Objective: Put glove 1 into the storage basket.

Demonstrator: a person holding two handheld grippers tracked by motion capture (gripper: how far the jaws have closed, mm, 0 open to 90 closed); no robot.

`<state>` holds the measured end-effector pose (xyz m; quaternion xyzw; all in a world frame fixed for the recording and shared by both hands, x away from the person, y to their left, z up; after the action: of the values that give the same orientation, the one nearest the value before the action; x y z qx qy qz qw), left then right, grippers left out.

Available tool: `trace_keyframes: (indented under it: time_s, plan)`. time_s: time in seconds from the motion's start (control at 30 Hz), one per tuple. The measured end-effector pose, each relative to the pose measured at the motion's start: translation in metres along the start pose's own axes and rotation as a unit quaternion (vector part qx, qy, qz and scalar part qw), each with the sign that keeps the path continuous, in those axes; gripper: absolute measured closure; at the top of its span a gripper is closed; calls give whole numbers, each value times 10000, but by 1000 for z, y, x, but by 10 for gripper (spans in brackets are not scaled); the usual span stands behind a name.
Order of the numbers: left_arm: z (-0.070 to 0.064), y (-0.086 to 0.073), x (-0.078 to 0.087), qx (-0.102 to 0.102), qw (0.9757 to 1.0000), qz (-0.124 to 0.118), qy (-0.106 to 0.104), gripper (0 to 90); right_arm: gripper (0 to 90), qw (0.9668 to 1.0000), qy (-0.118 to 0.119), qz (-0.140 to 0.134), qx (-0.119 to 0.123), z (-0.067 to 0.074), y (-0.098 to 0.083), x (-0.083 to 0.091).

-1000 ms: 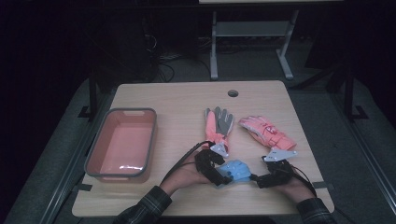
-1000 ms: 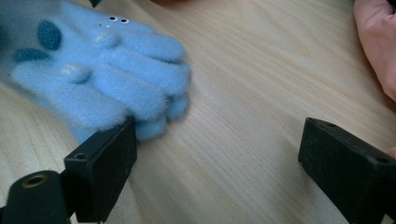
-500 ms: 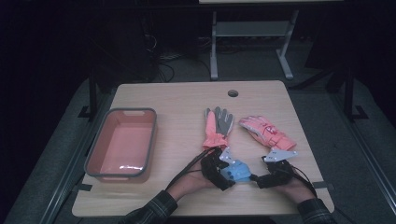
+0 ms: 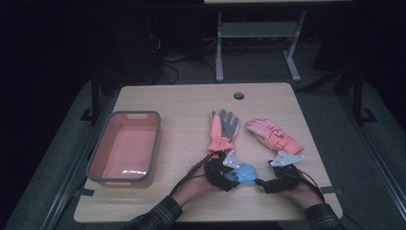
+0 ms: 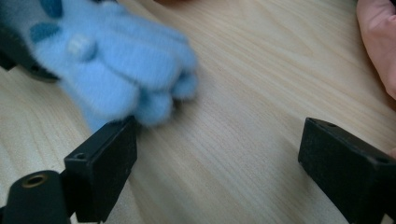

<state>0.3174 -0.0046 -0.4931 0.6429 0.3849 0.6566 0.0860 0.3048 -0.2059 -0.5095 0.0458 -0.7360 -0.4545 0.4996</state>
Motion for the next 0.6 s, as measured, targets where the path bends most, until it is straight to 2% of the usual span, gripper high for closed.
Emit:
trace_keyframes:
  time_s: [0.03, 0.07, 0.23, 0.53, 0.57, 0.6]
  plan:
    - [1, 0, 1, -26, 10000, 34, -5, 514, 109, 10000, 1, 0, -2, 0, 0, 0]
    - [1, 0, 1, 4, 10000, -2, -22, 514, 109, 10000, 1, 0, -2, 0, 0, 0]
    - [2, 0, 2, -34, 10000, 12, -62, 669, 109, 10000, 2, 0, -1, 0, 0, 0]
    - [3, 0, 3, 16, 9999, -16, -143, 712, 109, 10000, 1, 1, -2, 0, 0, 0]
    - [2, 1, 4, 103, 9996, -56, -265, 715, 109, 10000, 2, 1, -3, 0, 0, 0]
    - [2, 1, 4, 103, 9996, -56, -265, 717, 109, 10000, 2, 1, -3, 0, 0, 0]
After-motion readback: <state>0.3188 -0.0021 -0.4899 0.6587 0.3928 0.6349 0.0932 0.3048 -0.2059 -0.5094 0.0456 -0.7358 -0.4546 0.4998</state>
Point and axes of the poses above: each handheld gripper's, and its own axes: x roughly backward along the jaws, y roughly out of its top, z roughly to its left, the point moved 4 cm from there along -x, roughly forward along the jaws, and after that the axes turned 10 degrees about x, right-handed, at the moved point
